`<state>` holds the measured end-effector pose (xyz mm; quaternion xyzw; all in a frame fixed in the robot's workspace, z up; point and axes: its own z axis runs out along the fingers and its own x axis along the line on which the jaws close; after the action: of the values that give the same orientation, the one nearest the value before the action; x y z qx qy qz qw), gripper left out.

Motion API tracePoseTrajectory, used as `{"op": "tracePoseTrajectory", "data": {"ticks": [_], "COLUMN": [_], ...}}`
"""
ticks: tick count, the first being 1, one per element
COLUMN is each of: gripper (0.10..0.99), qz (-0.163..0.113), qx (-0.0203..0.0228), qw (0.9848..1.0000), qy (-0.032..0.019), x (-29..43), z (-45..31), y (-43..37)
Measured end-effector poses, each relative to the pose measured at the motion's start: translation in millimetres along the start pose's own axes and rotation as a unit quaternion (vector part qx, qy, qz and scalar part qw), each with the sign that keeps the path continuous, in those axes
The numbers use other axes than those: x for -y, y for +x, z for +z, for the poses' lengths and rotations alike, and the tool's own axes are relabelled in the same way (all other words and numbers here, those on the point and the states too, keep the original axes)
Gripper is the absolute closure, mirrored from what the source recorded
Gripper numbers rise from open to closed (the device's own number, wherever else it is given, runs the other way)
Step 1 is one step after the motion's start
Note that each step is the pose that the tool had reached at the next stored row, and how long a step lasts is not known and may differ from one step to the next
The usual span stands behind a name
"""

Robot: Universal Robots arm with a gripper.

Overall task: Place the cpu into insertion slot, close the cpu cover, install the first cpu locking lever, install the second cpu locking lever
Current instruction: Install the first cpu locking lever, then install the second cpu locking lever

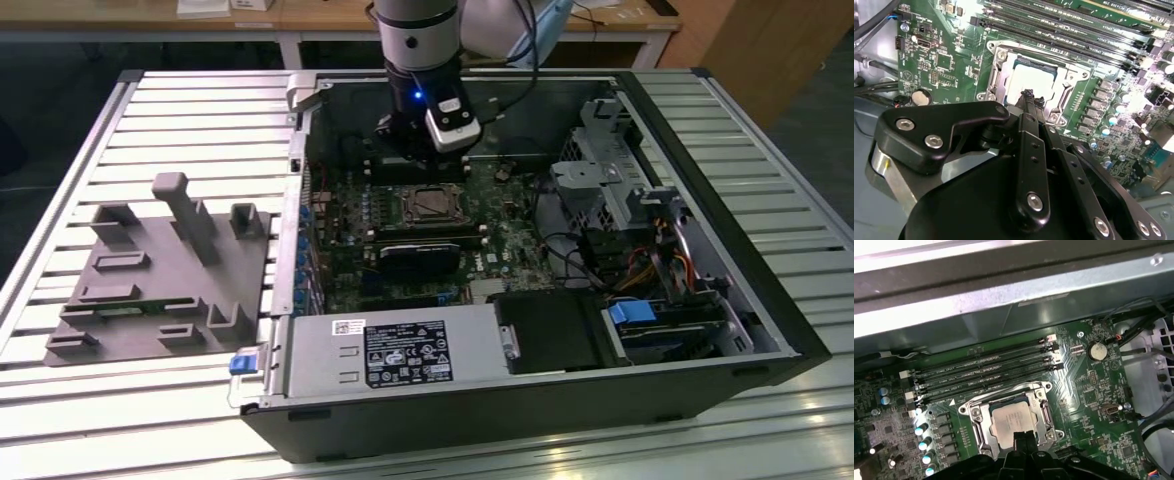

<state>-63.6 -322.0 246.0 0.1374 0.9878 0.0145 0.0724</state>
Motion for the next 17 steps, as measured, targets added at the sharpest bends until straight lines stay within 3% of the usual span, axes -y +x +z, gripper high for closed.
{"op": "tracePoseTrajectory", "data": {"ticks": [8,17], "gripper": [0.984,0.984], "qz": [0.000,0.000], "qx": [0.0000,0.0000], "qw": [1.0000,1.0000], "qy": [0.0000,0.0000], "x": [0.0,5.0], "z": [-1.7,-1.7], "y": [-0.3,-1.7]}}
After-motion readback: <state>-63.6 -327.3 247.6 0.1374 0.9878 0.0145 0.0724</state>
